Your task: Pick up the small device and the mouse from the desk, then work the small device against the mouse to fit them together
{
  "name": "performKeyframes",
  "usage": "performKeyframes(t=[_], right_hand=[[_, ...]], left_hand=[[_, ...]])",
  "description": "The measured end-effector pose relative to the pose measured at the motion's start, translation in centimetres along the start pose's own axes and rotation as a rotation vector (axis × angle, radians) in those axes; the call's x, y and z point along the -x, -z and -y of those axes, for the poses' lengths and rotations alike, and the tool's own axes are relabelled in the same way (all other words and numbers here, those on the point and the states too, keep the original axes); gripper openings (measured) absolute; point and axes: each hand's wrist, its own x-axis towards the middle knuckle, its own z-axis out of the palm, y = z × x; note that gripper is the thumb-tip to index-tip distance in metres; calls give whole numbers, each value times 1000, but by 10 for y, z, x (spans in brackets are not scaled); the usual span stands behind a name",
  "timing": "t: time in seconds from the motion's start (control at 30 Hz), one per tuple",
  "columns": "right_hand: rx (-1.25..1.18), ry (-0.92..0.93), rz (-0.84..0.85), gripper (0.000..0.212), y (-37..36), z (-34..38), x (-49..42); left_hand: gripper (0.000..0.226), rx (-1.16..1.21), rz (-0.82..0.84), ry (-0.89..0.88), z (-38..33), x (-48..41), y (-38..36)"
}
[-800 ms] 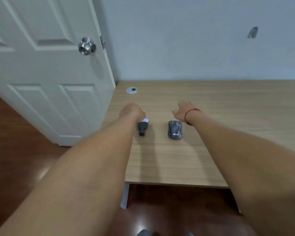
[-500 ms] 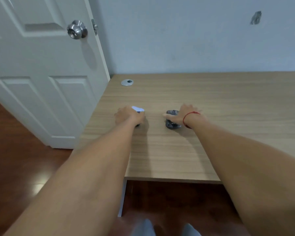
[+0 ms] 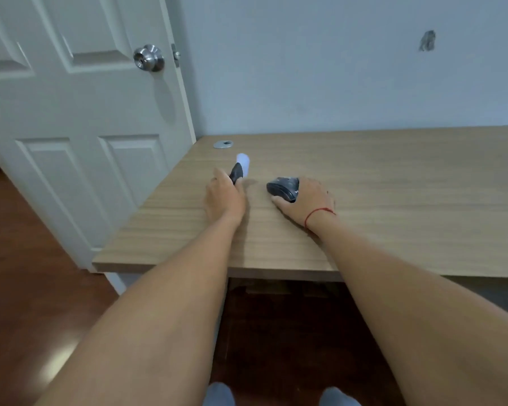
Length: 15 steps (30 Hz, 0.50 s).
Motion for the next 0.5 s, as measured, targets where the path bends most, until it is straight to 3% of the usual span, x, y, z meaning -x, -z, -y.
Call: performKeyframes(t=[0.23,0.5], right_hand=[[-100,95,28,56,3,-4,5],[-89,128,-1,52,-1,-6,5]], left_hand=[[18,244,-54,-157,-2,5,5],[37,431,-68,-202,-5,10,6]])
